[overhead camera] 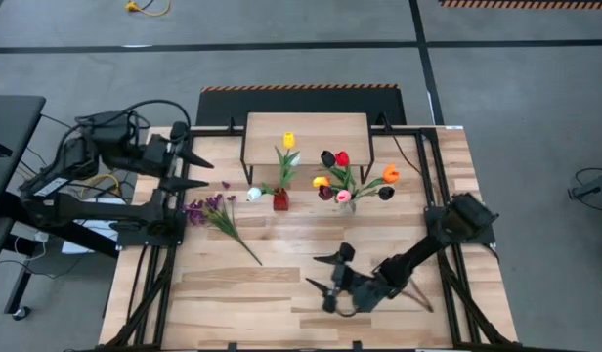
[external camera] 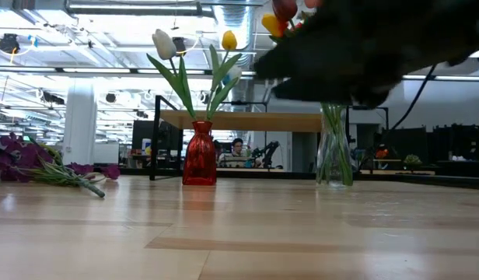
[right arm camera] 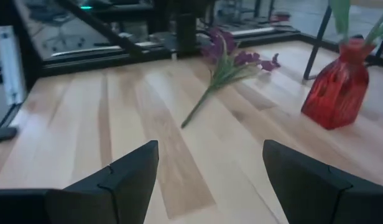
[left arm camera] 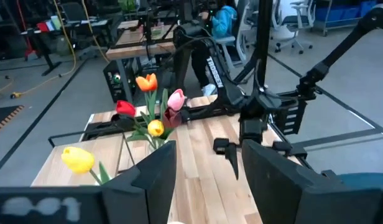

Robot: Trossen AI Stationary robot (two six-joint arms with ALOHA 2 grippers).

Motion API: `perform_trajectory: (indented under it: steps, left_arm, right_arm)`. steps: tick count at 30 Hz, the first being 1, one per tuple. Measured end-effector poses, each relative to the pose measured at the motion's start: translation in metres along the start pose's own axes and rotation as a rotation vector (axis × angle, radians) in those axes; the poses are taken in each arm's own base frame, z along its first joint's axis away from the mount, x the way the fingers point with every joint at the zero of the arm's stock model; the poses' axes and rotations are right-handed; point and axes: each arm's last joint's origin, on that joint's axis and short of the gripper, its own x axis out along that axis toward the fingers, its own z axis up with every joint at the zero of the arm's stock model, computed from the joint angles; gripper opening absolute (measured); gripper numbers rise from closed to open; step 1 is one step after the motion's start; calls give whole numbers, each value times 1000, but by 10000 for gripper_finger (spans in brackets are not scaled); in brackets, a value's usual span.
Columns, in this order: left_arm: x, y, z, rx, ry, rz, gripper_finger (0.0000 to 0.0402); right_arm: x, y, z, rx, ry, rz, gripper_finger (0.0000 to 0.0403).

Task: Pick and place flowers into a vace then onto a shelf
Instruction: Put the purple flower into the red vase

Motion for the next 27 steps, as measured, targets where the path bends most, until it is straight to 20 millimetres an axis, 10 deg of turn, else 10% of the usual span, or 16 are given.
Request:
perform_trajectory:
  steps: [27]
  left_arm:
    - [-53, -23, -10, 21, -44, 13, 174]
  right_arm:
    - [182, 67, -22, 150, -66, -158, 279]
